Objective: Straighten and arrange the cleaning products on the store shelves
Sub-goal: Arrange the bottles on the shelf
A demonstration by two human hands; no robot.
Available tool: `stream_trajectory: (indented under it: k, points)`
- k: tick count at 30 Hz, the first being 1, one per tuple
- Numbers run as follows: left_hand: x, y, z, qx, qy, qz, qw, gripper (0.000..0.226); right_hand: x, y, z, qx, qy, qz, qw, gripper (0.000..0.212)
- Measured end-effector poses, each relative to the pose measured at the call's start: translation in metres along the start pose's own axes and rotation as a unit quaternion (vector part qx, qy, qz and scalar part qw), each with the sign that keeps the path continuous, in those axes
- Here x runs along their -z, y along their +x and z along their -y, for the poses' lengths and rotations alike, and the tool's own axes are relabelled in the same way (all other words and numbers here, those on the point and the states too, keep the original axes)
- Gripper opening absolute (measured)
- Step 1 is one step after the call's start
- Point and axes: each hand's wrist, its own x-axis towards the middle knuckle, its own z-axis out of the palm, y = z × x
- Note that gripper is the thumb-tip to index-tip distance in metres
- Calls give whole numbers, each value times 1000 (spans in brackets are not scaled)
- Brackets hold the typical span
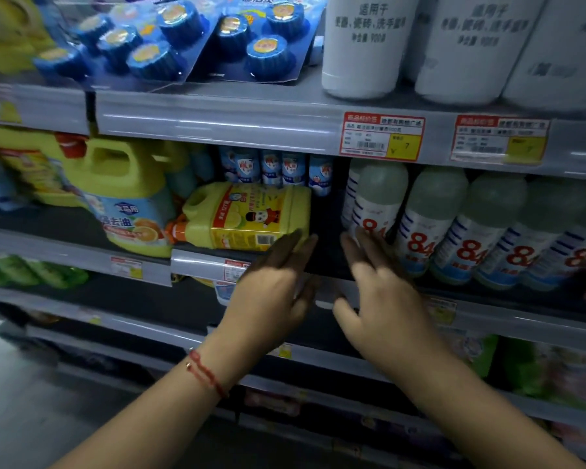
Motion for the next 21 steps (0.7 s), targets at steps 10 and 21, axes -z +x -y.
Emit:
stream_trajectory:
  k: [10, 21]
  points:
    - [28, -34, 134, 63, 111, -86, 988, 66, -53, 68, 77, 45, -125, 117, 984, 84]
    - [29, -20, 157, -7, 156, -92, 983, 73, -85, 98, 84, -238, 196, -66, 949, 95]
